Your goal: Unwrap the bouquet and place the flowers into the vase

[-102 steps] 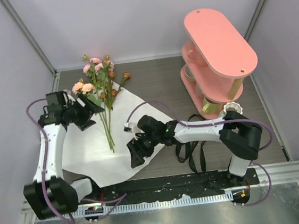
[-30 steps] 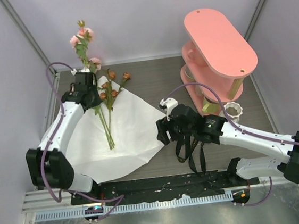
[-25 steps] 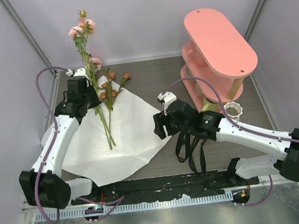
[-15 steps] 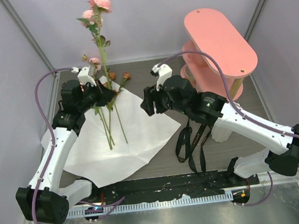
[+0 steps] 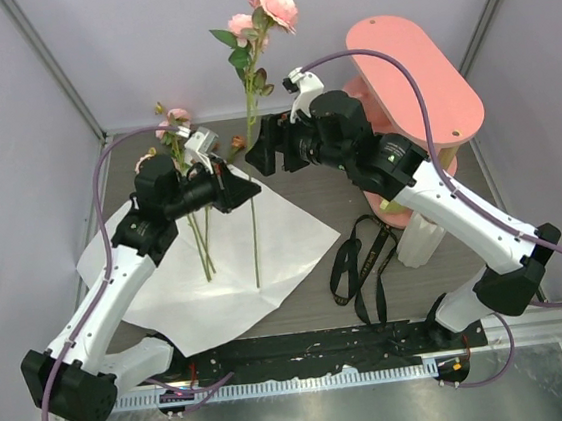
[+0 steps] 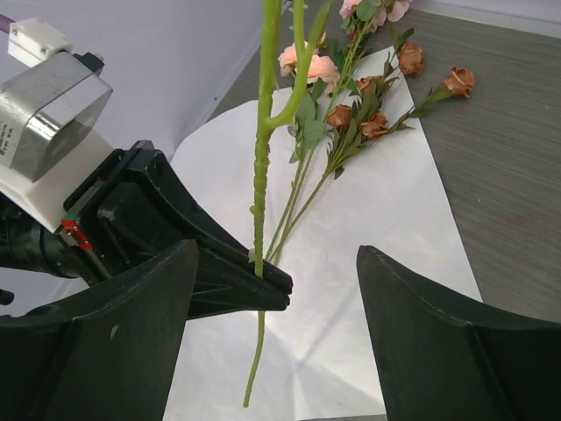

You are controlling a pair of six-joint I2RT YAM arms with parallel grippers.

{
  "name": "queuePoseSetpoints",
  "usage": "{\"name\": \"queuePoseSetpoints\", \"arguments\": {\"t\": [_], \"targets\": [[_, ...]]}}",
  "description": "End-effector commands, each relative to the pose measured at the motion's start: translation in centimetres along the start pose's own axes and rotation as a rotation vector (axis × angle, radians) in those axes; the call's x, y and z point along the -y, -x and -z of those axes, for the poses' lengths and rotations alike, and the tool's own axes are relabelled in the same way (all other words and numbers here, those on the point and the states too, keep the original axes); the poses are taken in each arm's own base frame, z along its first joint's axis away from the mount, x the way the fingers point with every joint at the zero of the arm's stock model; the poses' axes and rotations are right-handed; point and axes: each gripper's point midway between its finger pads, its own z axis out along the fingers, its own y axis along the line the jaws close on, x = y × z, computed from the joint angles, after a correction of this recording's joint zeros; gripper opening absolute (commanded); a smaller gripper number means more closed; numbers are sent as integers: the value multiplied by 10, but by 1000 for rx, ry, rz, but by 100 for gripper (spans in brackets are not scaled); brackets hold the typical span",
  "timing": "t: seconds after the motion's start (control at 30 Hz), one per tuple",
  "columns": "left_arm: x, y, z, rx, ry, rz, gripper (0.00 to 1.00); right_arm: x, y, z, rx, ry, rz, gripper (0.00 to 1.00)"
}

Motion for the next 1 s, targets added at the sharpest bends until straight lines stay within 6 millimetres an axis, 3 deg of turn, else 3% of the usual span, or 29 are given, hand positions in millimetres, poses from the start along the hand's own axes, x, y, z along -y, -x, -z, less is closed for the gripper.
{"name": "queuePoseSetpoints", "arguments": {"t": [0.0, 0.13, 0.4, 0.5, 0.6, 0.7, 0.73, 0.77, 0.83, 0.87, 0.93, 0.97], "targets": [[27, 15, 2, 54, -84, -85, 0, -11, 19, 7, 44, 48, -46, 79], [38, 14, 3, 52, -112, -99, 0, -7, 18, 4, 50, 35, -71, 67], [54, 8, 2, 37, -150, -110, 0, -11, 21, 8, 71, 55, -101, 57], [59, 5, 2, 27, -166, -115, 0, -10, 21, 9, 76, 55, -106, 47], [66, 6, 5, 29, -180, -136, 1, -17, 19, 14, 69, 100, -109, 31], [69, 6, 8, 27, -177, -153, 0, -23, 18, 19, 70, 141, -102, 1], [68, 7, 9, 29, -163, -156, 2, -23, 17, 21, 63, 141, -94, 1], [65, 8, 10, 31, -142, -160, 20, -24, 21, 29, 74, 144, -83, 1], [58, 13, 16, 52, -76, -168, 43, -12, 22, 42, 75, 80, -31, 1], [56, 15, 18, 64, -58, -173, 58, -4, 31, 59, 109, 37, -13, 1], [55, 20, 25, 94, -32, -187, 68, 24, 42, 87, 142, -115, 56, 1], [56, 20, 26, 100, -33, -191, 77, 32, 47, 101, 157, -160, 82, 1]]}}
